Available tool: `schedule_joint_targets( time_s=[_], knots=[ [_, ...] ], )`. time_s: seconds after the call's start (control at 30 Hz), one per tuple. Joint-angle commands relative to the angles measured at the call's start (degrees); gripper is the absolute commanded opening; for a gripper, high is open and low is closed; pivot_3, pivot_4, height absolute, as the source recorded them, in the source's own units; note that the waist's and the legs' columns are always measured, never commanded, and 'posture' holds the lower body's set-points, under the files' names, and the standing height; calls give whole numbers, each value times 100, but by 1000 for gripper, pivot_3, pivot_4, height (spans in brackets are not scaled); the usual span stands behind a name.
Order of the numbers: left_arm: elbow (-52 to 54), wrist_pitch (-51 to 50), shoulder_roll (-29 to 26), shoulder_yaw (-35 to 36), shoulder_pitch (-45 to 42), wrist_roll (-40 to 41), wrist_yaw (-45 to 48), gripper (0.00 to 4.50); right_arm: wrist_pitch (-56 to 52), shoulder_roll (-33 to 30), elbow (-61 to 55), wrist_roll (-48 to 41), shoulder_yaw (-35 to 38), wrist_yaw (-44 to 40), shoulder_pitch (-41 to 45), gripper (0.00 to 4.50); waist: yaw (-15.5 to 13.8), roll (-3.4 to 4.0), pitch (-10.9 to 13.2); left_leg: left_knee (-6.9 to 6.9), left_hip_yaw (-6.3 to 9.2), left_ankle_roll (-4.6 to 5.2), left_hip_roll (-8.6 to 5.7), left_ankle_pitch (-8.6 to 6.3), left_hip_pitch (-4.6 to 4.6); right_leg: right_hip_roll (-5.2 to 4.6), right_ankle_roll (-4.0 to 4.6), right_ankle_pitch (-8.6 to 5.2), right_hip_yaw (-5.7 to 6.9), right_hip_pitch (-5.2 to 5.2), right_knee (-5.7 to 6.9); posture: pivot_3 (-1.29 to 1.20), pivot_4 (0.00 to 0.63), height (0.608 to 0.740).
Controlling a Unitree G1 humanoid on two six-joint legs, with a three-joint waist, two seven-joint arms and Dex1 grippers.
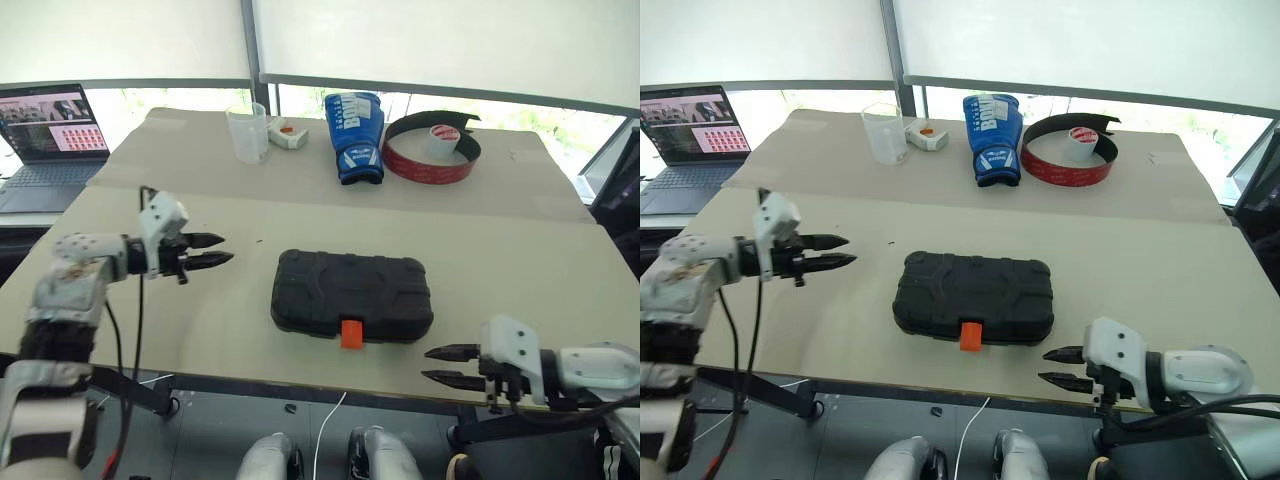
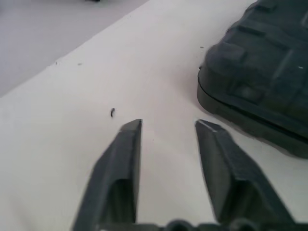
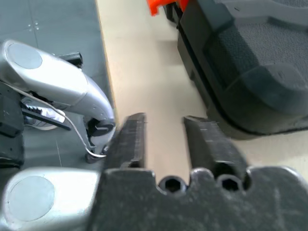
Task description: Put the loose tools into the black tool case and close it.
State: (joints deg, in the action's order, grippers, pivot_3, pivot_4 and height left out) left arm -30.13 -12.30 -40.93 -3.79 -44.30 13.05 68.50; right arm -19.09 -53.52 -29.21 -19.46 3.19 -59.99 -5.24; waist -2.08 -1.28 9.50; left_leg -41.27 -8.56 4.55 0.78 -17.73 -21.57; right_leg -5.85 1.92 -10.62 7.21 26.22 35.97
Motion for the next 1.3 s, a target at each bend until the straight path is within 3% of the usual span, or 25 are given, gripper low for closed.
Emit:
schedule_joint_targets(
  time_s=[0.03, 0.07, 0.23, 0.37, 0.6, 0.83, 1.0, 1.13, 1.3],
  knots=[
    [-1041, 922, 436, -333, -779, -503, 114, 311, 324, 65, 250, 465, -476, 16, 379, 0, -1, -3, 2, -10, 0, 1, 0, 0, -11, 15, 4, 3, 0, 2, -1, 0, 150, 727],
    [-1327, 1138, 593, -400, -970, -597, 117, 85, 402, 92, 359, 589, -620, 2, 501, 0, 5, -4, 2, -14, 0, 1, 0, -1, -20, 17, 8, 6, 4, 5, -2, 0, 150, 727],
    [-2424, 1894, 1184, -584, -1622, -1002, 6, 85, 526, 292, 725, 948, -1103, 23, 1007, 0, 65, -11, 4, -38, 6, 1, 5, -1, -37, 22, -4, -1, 14, 7, -1, 0, 150, 727],
    [-2473, 2010, 1368, -650, -1609, -1010, 582, 85, 354, 677, 1119, 1294, -1188, 549, 1562, 0, 151, -14, 6, -49, 10, 2, 8, -1, -34, 6, -10, 2, 8, 7, 9, 0, 150, 727],
    [-1100, 1549, 961, -921, -739, -898, 1911, 85, 606, 1072, 2170, 1747, -1050, 1178, 2270, 0, 292, -13, 6, -51, 10, 1, 16, 0, -18, -23, -7, 2, -2, 6, 26, 0, 150, 727],
    [476, 316, 500, -435, -315, -257, 1817, 85, 659, 1080, 2348, 1540, -825, 1119, 2249, 0, 300, -6, 2, -50, 11, 1, 18, 0, -9, -24, 0, -3, -8, 4, 36, 0, 150, 727],
    [-837, 882, 532, -312, -1060, -812, 655, 85, 635, 927, 1910, 1292, -708, 787, 1863, 0, 211, -7, 3, -53, 15, 3, 15, 0, -27, -24, -4, -1, 6, 6, 26, 0, 150, 727],
    [-1883, 1450, 864, -438, -1360, -1183, -49, 85, 686, 907, 1831, 1382, -755, 771, 1791, 0, 192, -7, 3, -51, 15, 10, 10, -3, -26, -23, -4, 0, 5, 4, 24, 0, 150, 727],
    [-2409, 1776, 1290, -571, -1353, -1384, -137, 85, 714, 983, 2125, 1540, -843, 859, 2026, 0, 188, -11, 5, -54, 14, 12, 5, -3, -41, -18, -12, 5, 12, 9, 18, 0, 150, 727]
  ],
)
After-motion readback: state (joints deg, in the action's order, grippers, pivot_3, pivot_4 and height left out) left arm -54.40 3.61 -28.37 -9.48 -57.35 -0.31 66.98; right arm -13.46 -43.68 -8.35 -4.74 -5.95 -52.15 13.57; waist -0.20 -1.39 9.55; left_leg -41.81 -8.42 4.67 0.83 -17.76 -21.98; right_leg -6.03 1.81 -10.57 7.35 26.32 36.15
